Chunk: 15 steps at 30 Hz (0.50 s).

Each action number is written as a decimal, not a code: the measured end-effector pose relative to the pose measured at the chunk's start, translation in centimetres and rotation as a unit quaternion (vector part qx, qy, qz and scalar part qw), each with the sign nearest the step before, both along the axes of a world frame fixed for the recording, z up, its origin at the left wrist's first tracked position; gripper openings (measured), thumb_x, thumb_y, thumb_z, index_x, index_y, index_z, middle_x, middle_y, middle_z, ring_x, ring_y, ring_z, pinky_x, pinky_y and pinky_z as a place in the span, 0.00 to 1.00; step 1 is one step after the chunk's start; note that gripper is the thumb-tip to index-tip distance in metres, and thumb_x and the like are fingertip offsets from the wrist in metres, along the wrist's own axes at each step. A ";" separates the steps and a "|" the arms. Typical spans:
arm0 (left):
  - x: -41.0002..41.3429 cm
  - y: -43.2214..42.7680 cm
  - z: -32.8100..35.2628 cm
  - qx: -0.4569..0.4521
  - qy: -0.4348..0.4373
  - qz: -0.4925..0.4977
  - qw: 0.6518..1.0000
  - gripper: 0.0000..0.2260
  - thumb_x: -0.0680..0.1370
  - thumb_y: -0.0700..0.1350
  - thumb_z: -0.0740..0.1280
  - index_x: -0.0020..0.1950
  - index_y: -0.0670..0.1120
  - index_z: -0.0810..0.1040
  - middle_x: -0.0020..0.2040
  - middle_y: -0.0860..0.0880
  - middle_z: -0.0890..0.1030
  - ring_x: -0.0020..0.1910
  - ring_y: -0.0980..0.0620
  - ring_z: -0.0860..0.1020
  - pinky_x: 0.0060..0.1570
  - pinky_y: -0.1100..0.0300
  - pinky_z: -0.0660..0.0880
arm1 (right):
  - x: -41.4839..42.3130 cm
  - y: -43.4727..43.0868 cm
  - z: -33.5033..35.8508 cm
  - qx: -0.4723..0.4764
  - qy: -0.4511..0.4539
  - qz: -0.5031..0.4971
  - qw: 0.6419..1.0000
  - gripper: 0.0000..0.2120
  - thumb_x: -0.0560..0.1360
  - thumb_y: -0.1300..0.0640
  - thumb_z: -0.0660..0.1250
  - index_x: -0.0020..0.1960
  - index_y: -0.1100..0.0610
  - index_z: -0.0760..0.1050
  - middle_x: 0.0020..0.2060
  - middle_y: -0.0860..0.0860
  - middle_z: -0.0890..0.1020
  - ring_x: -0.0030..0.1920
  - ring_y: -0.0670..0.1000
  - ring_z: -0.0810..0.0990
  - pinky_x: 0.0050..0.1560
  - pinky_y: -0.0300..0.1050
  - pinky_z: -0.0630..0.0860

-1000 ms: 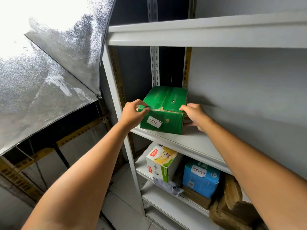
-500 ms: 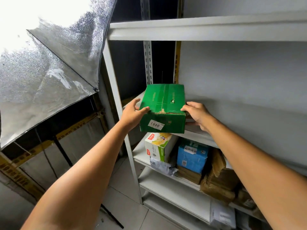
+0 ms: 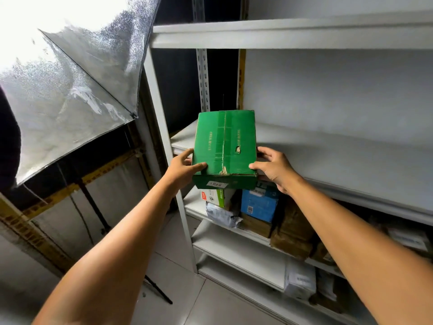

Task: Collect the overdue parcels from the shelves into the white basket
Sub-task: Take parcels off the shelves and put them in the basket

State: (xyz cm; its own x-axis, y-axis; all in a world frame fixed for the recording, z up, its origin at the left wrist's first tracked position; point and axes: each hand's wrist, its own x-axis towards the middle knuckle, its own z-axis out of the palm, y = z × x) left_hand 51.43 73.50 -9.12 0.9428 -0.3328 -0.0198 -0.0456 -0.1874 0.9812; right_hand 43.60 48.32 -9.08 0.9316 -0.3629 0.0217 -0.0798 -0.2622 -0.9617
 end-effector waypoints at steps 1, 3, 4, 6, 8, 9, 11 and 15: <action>-0.6 -0.1 0.1 -0.007 0.002 0.006 1.000 0.32 0.77 0.39 0.71 0.79 0.47 0.62 0.55 0.45 0.81 0.48 0.52 0.83 0.39 0.61 0.82 | -0.5 -0.1 0.2 -0.001 -0.004 0.005 1.000 0.34 0.71 0.64 0.74 0.74 0.54 0.67 0.72 0.56 0.69 0.72 0.54 0.67 0.63 0.46 0.69; -1.9 -0.4 0.6 -0.012 0.002 0.018 1.000 0.32 0.77 0.39 0.72 0.78 0.47 0.62 0.57 0.44 0.81 0.49 0.51 0.82 0.39 0.61 0.82 | -1.6 -0.6 0.6 -0.005 -0.012 0.018 1.000 0.34 0.72 0.63 0.74 0.74 0.54 0.67 0.72 0.55 0.70 0.69 0.52 0.68 0.62 0.46 0.70; -2.6 -0.6 0.8 -0.014 0.001 0.022 1.000 0.33 0.77 0.39 0.72 0.79 0.47 0.62 0.59 0.42 0.81 0.50 0.50 0.83 0.40 0.60 0.83 | -2.1 -0.8 0.9 -0.010 -0.015 0.026 1.000 0.34 0.72 0.63 0.73 0.75 0.54 0.66 0.72 0.54 0.70 0.67 0.51 0.69 0.60 0.45 0.70; -3.8 -1.0 1.2 -0.017 0.001 0.025 1.000 0.33 0.76 0.38 0.72 0.78 0.47 0.62 0.60 0.41 0.81 0.51 0.49 0.83 0.43 0.57 0.83 | -3.3 -1.5 1.3 -0.018 -0.019 0.040 0.999 0.33 0.73 0.62 0.73 0.75 0.53 0.65 0.72 0.54 0.69 0.62 0.48 0.68 0.56 0.43 0.70; -5.2 -1.5 1.5 -0.018 -0.005 0.033 0.999 0.31 0.76 0.38 0.72 0.77 0.46 0.64 0.59 0.42 0.81 0.51 0.49 0.83 0.44 0.56 0.83 | -4.5 -2.2 1.7 -0.021 -0.022 0.054 0.998 0.34 0.73 0.61 0.73 0.76 0.53 0.64 0.72 0.54 0.69 0.61 0.48 0.68 0.57 0.43 0.70; -6.0 -1.8 1.6 -0.021 -0.006 0.037 0.999 0.30 0.76 0.38 0.72 0.77 0.46 0.65 0.59 0.42 0.81 0.50 0.49 0.83 0.42 0.56 0.83 | -5.0 -2.5 1.8 -0.021 -0.020 0.063 0.998 0.35 0.72 0.60 0.74 0.76 0.52 0.64 0.72 0.54 0.69 0.63 0.49 0.69 0.60 0.44 0.71; -7.6 -2.2 1.5 -0.024 -0.009 0.042 0.999 0.26 0.76 0.37 0.72 0.74 0.45 0.69 0.60 0.41 0.80 0.49 0.50 0.82 0.39 0.59 0.83 | -6.2 -3.1 1.9 -0.024 -0.009 0.087 0.996 0.39 0.70 0.59 0.76 0.76 0.51 0.63 0.73 0.54 0.68 0.68 0.53 0.69 0.66 0.49 0.72; -10.4 -2.8 0.8 -0.040 0.002 0.063 0.997 0.21 0.76 0.35 0.72 0.66 0.49 0.73 0.59 0.41 0.80 0.55 0.43 0.82 0.52 0.46 0.81 | -8.5 -3.9 1.5 -0.013 -0.005 0.106 0.994 0.42 0.67 0.60 0.79 0.76 0.52 0.64 0.73 0.55 0.68 0.69 0.56 0.70 0.67 0.56 0.73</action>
